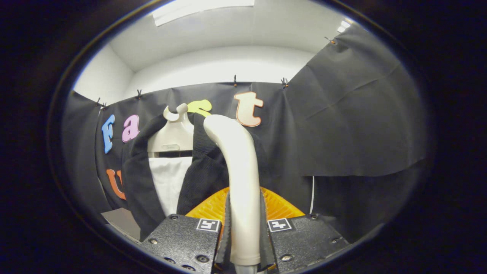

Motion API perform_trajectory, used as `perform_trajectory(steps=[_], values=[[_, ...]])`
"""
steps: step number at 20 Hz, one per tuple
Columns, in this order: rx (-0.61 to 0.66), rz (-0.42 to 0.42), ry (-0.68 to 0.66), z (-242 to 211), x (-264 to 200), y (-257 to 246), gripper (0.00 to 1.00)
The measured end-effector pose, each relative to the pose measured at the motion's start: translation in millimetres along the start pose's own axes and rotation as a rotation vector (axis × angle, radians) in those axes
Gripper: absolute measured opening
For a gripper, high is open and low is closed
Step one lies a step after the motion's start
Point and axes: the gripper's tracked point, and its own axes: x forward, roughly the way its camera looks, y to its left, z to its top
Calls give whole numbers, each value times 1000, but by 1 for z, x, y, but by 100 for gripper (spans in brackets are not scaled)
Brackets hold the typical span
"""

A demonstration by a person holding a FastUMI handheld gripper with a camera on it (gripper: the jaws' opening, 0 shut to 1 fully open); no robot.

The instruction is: Iron the clothes twice with a garment steamer, once on the left side and once on the right side.

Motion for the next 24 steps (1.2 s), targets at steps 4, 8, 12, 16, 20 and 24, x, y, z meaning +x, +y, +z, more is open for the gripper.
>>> perform_trajectory(steps=[4,8,12,16,20,24], values=[[-52,12,-9,-7,3,2,33],[-106,10,14,-23,-12,7,33],[-60,14,44,-42,-32,11,32],[-91,-2,73,-59,-48,7,33],[-67,-26,78,-76,-66,2,33],[-84,-19,110,-95,-80,3,33]])
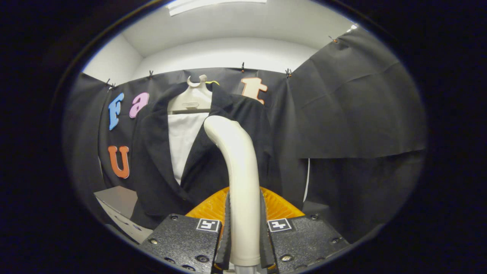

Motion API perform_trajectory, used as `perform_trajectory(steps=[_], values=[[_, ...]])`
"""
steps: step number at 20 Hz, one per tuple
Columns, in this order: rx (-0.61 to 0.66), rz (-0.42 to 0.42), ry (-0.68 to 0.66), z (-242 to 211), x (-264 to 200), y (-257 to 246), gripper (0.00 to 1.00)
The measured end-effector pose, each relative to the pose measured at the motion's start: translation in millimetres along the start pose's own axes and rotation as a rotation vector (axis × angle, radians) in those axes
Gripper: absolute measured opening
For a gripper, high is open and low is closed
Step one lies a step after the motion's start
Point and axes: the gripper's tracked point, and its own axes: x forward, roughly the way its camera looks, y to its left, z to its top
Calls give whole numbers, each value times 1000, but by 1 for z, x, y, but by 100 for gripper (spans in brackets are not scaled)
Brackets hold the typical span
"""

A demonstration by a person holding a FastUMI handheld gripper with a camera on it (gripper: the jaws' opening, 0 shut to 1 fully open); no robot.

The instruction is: Iron the clothes twice with a garment steamer, once on the left side and once on the right side.

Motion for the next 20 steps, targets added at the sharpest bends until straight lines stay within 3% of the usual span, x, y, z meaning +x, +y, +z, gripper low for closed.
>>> perform_trajectory(steps=[20], values=[[-48,-61,196,-111,-47,-14,33]])
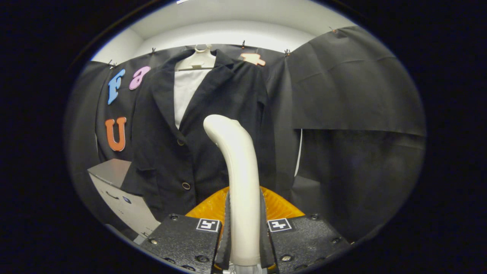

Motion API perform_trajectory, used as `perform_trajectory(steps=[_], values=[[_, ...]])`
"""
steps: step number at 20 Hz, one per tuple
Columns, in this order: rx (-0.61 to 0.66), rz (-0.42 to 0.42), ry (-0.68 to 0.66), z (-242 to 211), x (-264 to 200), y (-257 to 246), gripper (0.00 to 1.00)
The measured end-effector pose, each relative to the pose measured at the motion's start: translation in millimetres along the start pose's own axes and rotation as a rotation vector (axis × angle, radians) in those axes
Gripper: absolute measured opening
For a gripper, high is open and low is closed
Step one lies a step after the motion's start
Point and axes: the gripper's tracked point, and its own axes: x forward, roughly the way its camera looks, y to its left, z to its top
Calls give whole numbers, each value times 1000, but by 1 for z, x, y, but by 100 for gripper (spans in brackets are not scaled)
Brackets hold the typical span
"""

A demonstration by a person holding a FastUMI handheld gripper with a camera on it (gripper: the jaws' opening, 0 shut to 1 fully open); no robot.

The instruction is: Iron the clothes twice with a garment steamer, once on the left side and once on the right side.

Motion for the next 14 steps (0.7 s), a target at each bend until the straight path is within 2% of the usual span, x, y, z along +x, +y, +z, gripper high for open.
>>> perform_trajectory(steps=[14], values=[[-30,-21,188,-104,-3,-4,33]])
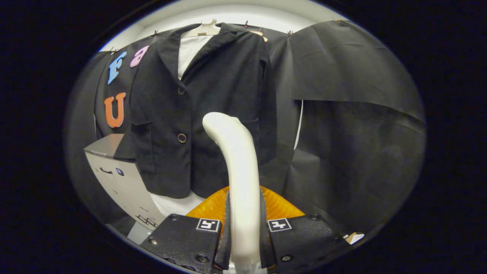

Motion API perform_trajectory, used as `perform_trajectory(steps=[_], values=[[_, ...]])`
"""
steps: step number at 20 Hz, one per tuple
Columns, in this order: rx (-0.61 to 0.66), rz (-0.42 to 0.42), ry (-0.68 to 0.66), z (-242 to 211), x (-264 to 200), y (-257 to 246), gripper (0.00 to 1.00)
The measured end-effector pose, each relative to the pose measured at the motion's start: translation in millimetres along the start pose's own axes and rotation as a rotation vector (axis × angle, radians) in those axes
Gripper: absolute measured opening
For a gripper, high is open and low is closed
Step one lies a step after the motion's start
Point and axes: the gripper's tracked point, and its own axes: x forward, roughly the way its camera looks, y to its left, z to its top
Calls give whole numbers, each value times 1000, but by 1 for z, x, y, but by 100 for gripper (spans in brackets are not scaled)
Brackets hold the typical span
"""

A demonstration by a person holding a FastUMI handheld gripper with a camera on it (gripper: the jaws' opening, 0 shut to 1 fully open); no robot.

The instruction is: Iron the clothes twice with a garment steamer, once on the left side and once on the right side.

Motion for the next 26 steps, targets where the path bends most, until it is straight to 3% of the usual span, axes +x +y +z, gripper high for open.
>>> perform_trajectory(steps=[20,26], values=[[-85,5,224,-126,24,27,33],[-51,-12,243,-127,10,32,33]])
